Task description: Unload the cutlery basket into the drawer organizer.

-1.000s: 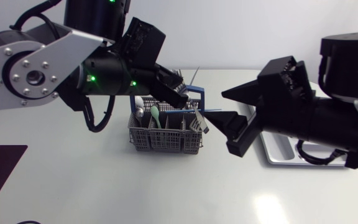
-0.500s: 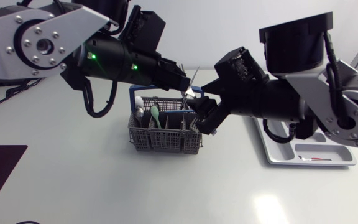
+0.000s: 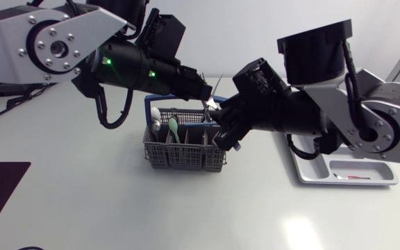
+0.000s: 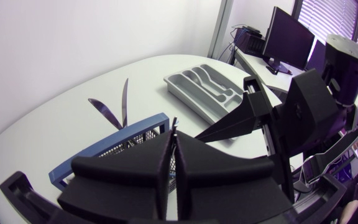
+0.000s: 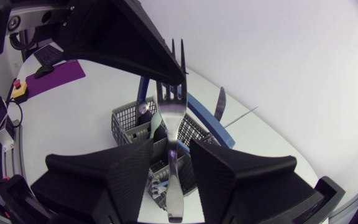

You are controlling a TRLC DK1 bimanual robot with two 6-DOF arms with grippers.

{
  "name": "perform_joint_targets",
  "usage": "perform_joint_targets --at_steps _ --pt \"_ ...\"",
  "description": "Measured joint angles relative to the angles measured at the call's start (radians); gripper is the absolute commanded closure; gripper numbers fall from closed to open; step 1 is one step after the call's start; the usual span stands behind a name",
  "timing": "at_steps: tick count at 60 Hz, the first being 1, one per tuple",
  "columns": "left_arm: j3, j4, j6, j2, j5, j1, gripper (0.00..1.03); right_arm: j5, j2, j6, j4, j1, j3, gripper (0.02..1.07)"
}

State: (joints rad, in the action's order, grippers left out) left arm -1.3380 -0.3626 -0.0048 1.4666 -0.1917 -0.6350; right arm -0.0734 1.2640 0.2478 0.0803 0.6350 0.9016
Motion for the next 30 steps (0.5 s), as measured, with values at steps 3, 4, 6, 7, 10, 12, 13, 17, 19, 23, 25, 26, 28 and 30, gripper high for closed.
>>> perform_joint_targets --at_steps 3,4,6,7,10,12,13,17,19,23,25,26,28,30 --pt "0.000 0.000 0.000 0.001 -0.001 0.000 1.00 0.000 0.007 0.000 -0.006 -0.002 0.000 0.73" --pt "0.000 0.000 0.000 0.001 -0.003 0.000 1.00 0.000 0.010 0.000 -0.006 -0.002 0.000 0.75" --pt "0.000 0.000 0.000 0.001 -0.003 0.000 1.00 0.000 0.016 0.000 -0.010 -0.003 0.000 0.80" --pt "0.000 0.000 0.000 0.001 -0.003 0.000 1.00 0.000 0.019 0.000 -0.010 -0.004 0.000 0.82" --pt "0.000 0.000 0.000 0.001 -0.003 0.000 1.00 0.000 0.026 0.000 -0.013 -0.009 0.000 0.86" --pt "0.000 0.000 0.000 0.001 -0.003 0.000 1.00 -0.001 0.029 0.000 -0.014 -0.011 0.000 0.90" --pt "0.000 0.000 0.000 0.001 -0.003 0.000 1.00 -0.001 0.031 0.000 -0.014 -0.012 0.000 0.92" --pt "0.000 0.000 0.000 0.001 -0.003 0.000 1.00 -0.006 0.032 0.003 -0.018 -0.016 0.000 0.97" --pt "0.000 0.000 0.000 0.001 -0.003 0.000 1.00 -0.008 0.032 0.006 -0.019 -0.016 0.000 0.98" --pt "0.000 0.001 0.000 0.001 -0.003 0.002 1.00 -0.011 0.032 0.009 -0.022 -0.016 0.000 1.00" --pt "0.000 0.001 -0.001 0.001 -0.004 0.002 1.00 -0.016 0.032 0.011 -0.022 -0.016 0.000 1.00" --pt "-0.001 0.001 -0.002 0.001 -0.005 0.003 1.00 -0.016 0.032 0.012 -0.022 -0.016 0.000 1.01" --pt "-0.002 0.000 -0.003 0.001 -0.007 0.004 1.00 -0.019 0.032 0.018 -0.023 -0.016 0.000 1.01" --pt "-0.003 0.000 -0.003 0.001 -0.007 0.005 1.00 -0.021 0.032 0.022 -0.025 -0.016 0.000 1.01"
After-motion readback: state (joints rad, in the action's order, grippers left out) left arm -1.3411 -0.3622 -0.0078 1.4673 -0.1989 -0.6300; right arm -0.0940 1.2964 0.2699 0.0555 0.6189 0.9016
